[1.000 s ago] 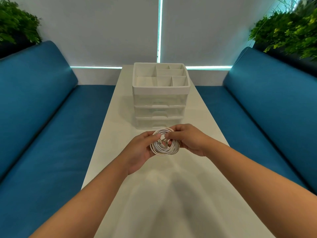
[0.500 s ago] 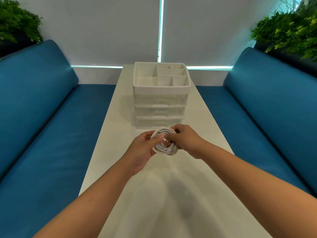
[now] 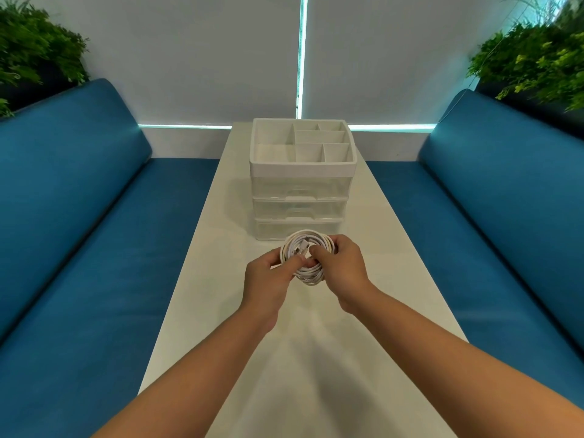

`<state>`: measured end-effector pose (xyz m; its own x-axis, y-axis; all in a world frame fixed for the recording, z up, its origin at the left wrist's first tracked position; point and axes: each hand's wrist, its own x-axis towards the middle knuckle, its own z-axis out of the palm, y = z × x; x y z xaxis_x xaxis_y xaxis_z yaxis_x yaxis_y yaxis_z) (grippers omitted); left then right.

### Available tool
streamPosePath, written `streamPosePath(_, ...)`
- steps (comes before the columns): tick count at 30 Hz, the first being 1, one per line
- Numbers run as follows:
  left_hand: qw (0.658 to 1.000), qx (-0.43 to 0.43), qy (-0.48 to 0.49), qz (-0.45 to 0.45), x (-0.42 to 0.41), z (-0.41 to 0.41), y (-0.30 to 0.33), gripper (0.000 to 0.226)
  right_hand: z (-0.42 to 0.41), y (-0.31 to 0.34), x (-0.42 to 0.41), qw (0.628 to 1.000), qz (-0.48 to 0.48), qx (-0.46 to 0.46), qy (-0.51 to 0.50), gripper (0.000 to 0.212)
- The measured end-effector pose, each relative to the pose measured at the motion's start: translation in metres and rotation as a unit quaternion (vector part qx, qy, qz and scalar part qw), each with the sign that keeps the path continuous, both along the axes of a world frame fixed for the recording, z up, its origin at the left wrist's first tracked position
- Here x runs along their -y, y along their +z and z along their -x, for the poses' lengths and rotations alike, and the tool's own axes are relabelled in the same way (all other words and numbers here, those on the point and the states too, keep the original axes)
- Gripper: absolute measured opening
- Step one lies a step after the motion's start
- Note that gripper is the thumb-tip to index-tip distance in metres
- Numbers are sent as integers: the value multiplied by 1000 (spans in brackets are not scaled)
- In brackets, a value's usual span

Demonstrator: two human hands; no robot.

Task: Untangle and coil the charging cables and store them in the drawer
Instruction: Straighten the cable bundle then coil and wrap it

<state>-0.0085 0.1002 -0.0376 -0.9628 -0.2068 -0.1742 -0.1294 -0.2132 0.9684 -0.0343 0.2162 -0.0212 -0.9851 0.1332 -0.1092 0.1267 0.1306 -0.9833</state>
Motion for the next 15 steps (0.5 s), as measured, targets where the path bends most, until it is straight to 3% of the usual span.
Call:
streamPosePath(4,999,8,-37,-8,4,0,3,14,0,-2,-3,1000,-18,-6,2,17)
streamPosePath(10,985,26,-121,-123,20,1,7,21,4,2,-7,998,-17,-3,53,16)
streamPosePath(15,981,49,-104,-157,25,4,10,19,6,5,-9,992,22,31,118,15)
